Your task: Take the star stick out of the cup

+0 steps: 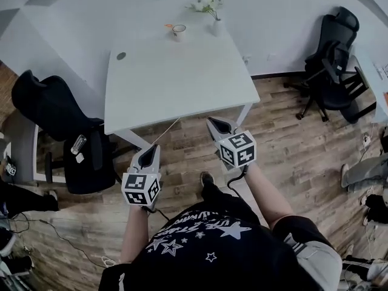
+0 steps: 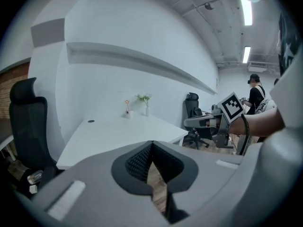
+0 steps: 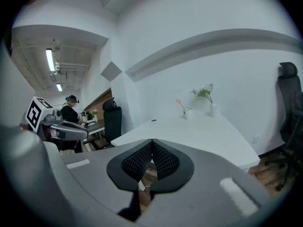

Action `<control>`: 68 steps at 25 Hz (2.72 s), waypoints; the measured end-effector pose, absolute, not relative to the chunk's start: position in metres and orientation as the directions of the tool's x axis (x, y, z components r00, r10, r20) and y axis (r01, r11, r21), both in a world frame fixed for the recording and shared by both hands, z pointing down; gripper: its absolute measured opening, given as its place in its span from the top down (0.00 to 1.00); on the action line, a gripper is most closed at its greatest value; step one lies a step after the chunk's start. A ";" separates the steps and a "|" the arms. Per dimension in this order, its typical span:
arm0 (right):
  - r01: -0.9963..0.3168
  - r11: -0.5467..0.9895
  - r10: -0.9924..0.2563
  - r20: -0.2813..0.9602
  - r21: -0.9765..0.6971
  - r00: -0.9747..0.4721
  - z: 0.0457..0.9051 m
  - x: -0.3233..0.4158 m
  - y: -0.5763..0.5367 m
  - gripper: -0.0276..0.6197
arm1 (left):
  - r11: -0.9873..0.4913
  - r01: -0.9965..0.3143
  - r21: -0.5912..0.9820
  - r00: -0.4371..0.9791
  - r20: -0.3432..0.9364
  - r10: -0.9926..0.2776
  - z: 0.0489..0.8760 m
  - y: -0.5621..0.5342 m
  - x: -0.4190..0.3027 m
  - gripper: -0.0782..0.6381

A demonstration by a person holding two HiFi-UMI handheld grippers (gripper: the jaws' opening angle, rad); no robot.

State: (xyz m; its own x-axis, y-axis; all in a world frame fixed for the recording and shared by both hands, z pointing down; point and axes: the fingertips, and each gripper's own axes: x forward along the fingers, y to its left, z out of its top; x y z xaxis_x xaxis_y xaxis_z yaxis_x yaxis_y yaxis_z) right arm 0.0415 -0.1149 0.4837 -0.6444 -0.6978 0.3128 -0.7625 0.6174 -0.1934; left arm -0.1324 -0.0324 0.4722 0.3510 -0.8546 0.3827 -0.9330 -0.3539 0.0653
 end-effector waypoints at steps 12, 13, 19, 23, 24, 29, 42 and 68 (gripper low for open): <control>-0.749 0.638 -0.688 0.304 -0.179 -0.659 0.475 0.070 -0.243 0.93 | -0.293 -0.955 0.042 0.289 0.354 -0.890 0.454 -0.152 -0.111 0.89; -0.751 0.636 -0.690 0.307 -0.176 -0.656 0.474 0.071 -0.247 0.93 | -0.285 -0.958 0.040 0.281 0.352 -0.893 0.452 -0.156 -0.114 0.89; -0.760 0.622 -0.695 0.315 -0.187 -0.646 0.485 0.067 -0.265 0.93 | -0.246 -0.967 0.069 0.254 0.364 -0.896 0.450 -0.185 -0.135 0.89; -0.788 0.587 -0.724 0.316 -0.185 -0.613 0.488 0.073 -0.277 0.93 | -0.267 -0.959 0.092 0.282 0.379 -0.881 0.464 -0.204 -0.131 0.89; -0.795 0.578 -0.731 0.316 -0.183 -0.604 0.488 0.076 -0.281 0.93 | -0.273 -0.957 0.097 0.290 0.380 -0.878 0.467 -0.210 -0.129 0.89; -0.825 0.543 -0.764 0.318 -0.154 -0.562 0.484 0.084 -0.310 0.93 | -0.329 -0.938 0.112 0.346 0.364 -0.864 0.472 -0.245 -0.128 0.89; -0.848 0.525 -0.798 0.303 -0.073 -0.521 0.450 0.034 -0.440 0.76 | -0.351 -0.930 0.112 0.369 0.304 -0.879 0.449 -0.367 -0.185 0.89; -0.812 0.528 -0.824 0.381 0.250 -0.419 0.493 -0.079 -0.617 0.69 | -0.368 -0.917 0.151 0.398 0.320 -0.860 0.468 -0.513 -0.251 0.89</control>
